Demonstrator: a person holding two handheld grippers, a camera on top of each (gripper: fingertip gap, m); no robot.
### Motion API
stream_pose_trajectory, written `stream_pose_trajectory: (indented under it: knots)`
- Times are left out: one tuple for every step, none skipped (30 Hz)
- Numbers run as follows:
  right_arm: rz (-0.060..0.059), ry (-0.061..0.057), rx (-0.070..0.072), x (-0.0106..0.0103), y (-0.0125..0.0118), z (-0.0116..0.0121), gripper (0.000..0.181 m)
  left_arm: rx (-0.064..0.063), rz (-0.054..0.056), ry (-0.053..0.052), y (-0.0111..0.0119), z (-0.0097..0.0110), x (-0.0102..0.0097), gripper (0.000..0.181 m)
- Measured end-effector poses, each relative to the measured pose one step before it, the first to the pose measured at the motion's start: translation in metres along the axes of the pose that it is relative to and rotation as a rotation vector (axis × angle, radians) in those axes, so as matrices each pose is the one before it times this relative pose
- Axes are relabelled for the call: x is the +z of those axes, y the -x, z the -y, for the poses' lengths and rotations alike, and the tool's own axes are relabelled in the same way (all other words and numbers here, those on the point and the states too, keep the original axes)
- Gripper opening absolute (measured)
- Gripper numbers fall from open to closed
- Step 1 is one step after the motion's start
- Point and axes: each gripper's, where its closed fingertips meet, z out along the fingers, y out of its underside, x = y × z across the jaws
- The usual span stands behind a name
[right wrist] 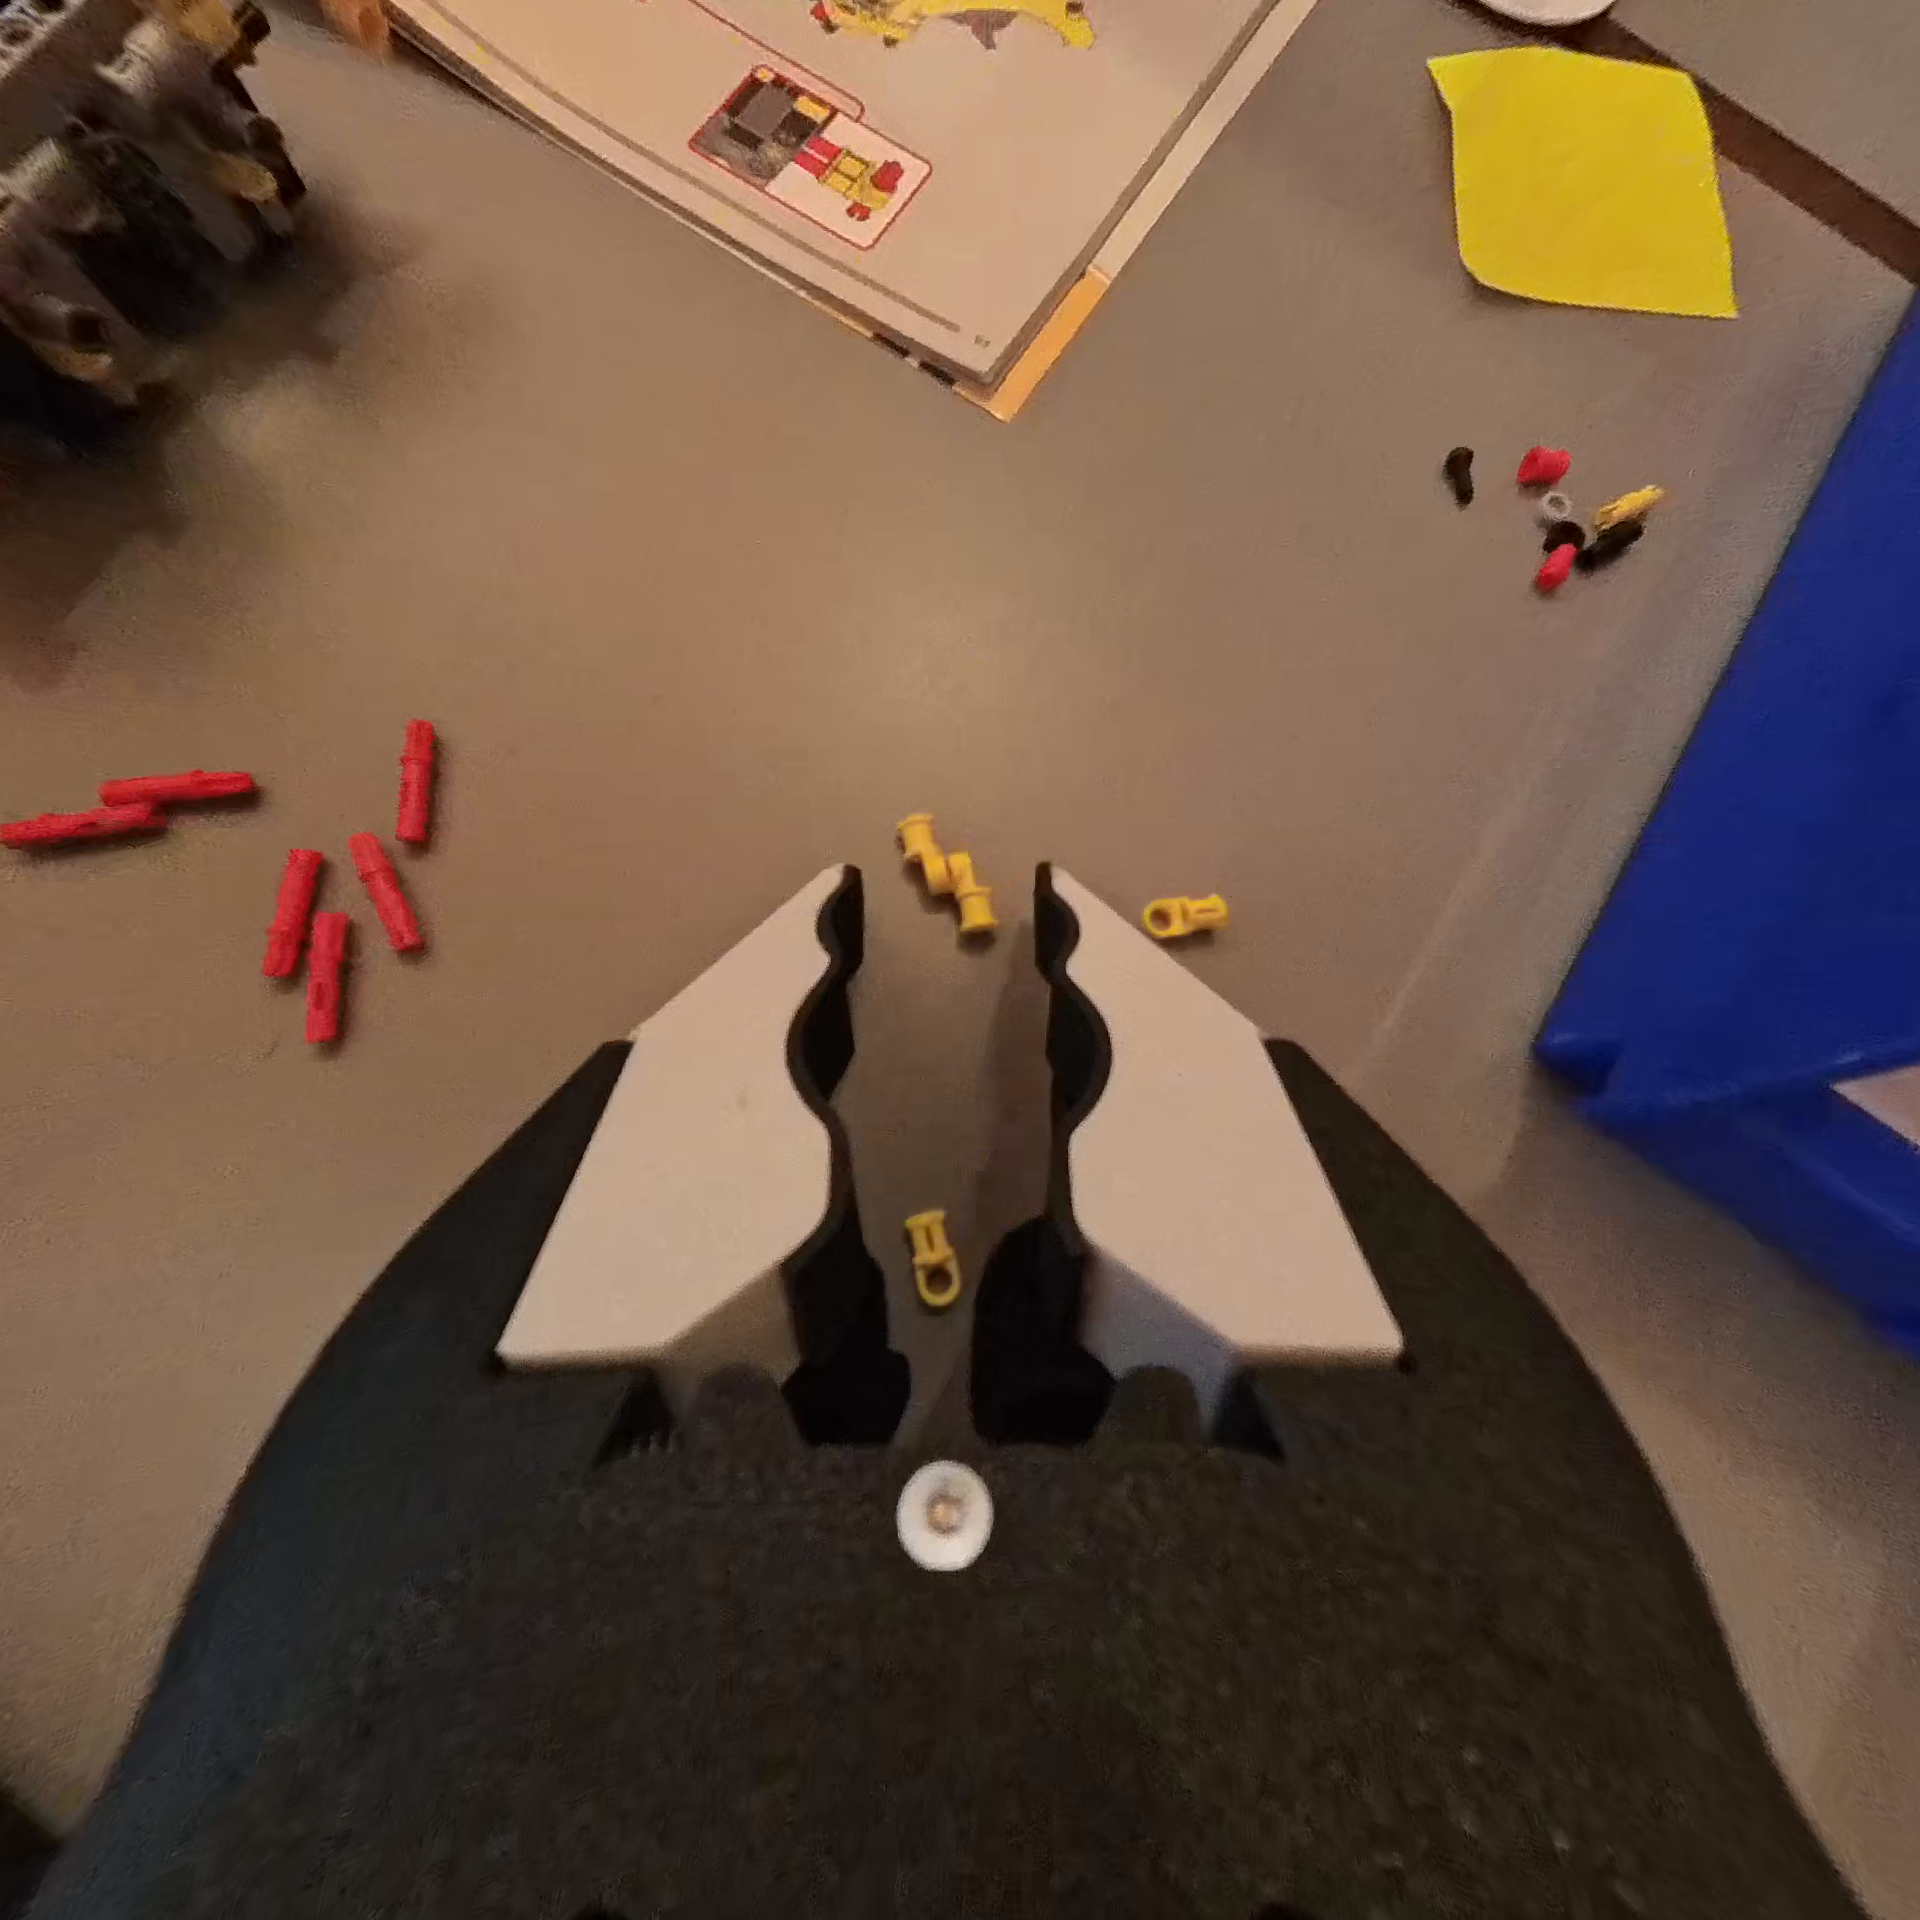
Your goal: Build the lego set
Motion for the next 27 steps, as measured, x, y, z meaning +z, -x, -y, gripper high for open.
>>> stream_pose_trajectory:
  knots:
    - [0.003, 0.0108, -0.0024, 0.00421, -0.00126, -0.00114, 0.027, -0.0018, 0.0017, 0.0012, 0.00085, -0.00039, 0.00002, 0.069]
    - [0.0149, 0.0151, -0.0057, 0.00301, 0.00172, -0.00181, 0.021, -0.0022, 0.0018, -0.0004, 0.00086, -0.00005, -0.00014, 0.069]
    - [0.0156, -0.0077, -0.0008, -0.00004, 0.00269, 0.00144, 0.01, -0.0025, 0.0018, -0.001, 0.00097, 0.00002, -0.00014, 0.069]
    - [-0.0122, 0.0061, -0.009, -0.00061, -0.00088, 0.00006, 0.01, -0.0023, 0.0018, -0.0004, 0.0008, -0.00002, -0.00006, 0.069]
    - [-0.0138, 0.0118, -0.0191, -0.00168, 0.00022, -0.00004, 0.01, -0.0019, 0.0011, 0.0005, 0.00073, -0.00023, -0.00008, 0.069]
    - [0.0002, -0.0018, -0.0208, -0.00326, 0.00394, 0.0023, 0.01, -0.0015, 0.0006, 0.001, 0.00046, -0.00031, 0.00012, 0.069]
    - [0.0235, -0.0222, -0.0212, -0.00505, 0.00867, 0.00577, 0.01, -0.001, 0.0001, 0.001, 0.00024, -0.00036, 0.00028, 0.069]
    - [0.0469, -0.0296, -0.0239, -0.00645, 0.01463, 0.00732, 0.01, -0.0006, -0.0008, 0.001, -0.00007, -0.00025, 0.00025, 0.069]
    - [0.0573, -0.0251, -0.0297, -0.00592, 0.01829, 0.00772, 0.01, 0.0, -0.0018, 0.0017, -0.0005, -0.00046, 0.00043, 0.069]
    - [0.0499, -0.0123, -0.0298, -0.00495, 0.01831, 0.00526, 0.01, 0.0012, -0.0021, 0.0024, -0.00073, -0.00062, 0.00049, 0.069]
    - [0.0431, 0.0158, -0.0235, -0.0032, 0.01678, -0.00055, 0.01, 0.0025, -0.0017, 0.0029, -0.00076, -0.00064, 0.00059, 0.068]
    - [0.0444, 0.0306, -0.0158, -0.00113, 0.01583, -0.00476, 0.01, 0.0033, -0.0014, 0.0028, -0.00078, -0.00048, 0.00036, 0.069]
    - [0.0162, 0.0307, -0.0057, 0.00061, 0.01041, -0.00668, 0.01, 0.0033, -0.0013, 0.0018, -0.0008, -0.00028, 0.00028, 0.069]
    - [-0.0085, 0.0335, -0.0042, 0.00114, 0.00541, -0.00872, 0.01, 0.0023, -0.0009, 0.0005, -0.00059, 0.00001, 0.00009, 0.068]
    - [-0.0073, 0.0204, -0.0038, 0.00095, 0.00438, -0.00794, 0.01, 0.0009, -0.0013, -0.0008, -0.00056, 0.00023, 0.00002, 0.068]
    - [-0.0088, 0.0032, 0.004, 0.0011, 0.00322, -0.00564, 0.01, -0.0005, -0.002, -0.0008, -0.00057, 0.00034, 0.00008, 0.069]
    - [-0.0136, -0.0008, 0.0101, 0.00149, 0.0009, -0.00411, 0.01, -0.0012, -0.0025, -0.0001, -0.0006, 0.00016, 0.0001, 0.069]
    - [-0.0112, -0.0036, 0.0127, 0.00183, 0.00011, -0.00299, 0.01, -0.0011, -0.0024, -0.0004, -0.00059, 0.00011, 0.00016, 0.069]
    - [-0.007, -0.0156, 0.0146, 0.00101, -0.00005, -0.00022, 0.01, -0.0005, -0.0026, -0.0004, -0.00071, 0.00003, 0.00023, 0.069]
    - [-0.0069, -0.017, 0.0175, -0.00031, -0.00099, 0.00086, 0.018, 0.0003, -0.0026, 0.0011, -0.00074, -0.00021, 0.00033, 0.069]
    - [-0.0071, 0.0011, 0.0201, -0.00094, -0.00193, -0.00093, 0.026, 0.0016, -0.0019, 0.0024, -0.00079, -0.00059, 0.00055, 0.069]
    - [0.0049, 0.011, 0.016, -0.00153, -0.00056, -0.00261, 0.028, 0.0028, -0.0006, 0.0028, -0.00052, -0.00062, 0.00028, 0.069]
    - [0.0115, 0.0062, 0.0086, -0.00211, 0.00052, -0.00206, 0.029, 0.0032, 0.0007, 0.0024, -0.00028, -0.00069, 0.00026, 0.069]
    - [0.0029, -0.0056, 0.0038, -0.00206, -0.00067, -0.00058, 0.029, 0.0024, 0.0011, 0.0018, 0.0, -0.00046, 0.00014, 0.069]
    - [0.0001, -0.0098, -0.0001, -0.00158, -0.00061, -0.00004, 0.026, 0.0007, 0.0014, 0.0005, 0.00025, -0.00007, -0.00003, 0.069]
    - [0.0064, -0.0041, -0.0054, -0.00051, 0.00113, -0.00039, 0.019, -0.001, 0.0009, -0.0012, 0.00038, 0.00027, -0.00016, 0.068]
    - [-0.0062, 0.0015, -0.0083, 0.001, -0.00021, -0.00088, 0.016, -0.002, 0.0005, -0.0017, 0.00039, 0.0005, -0.00023, 0.068]
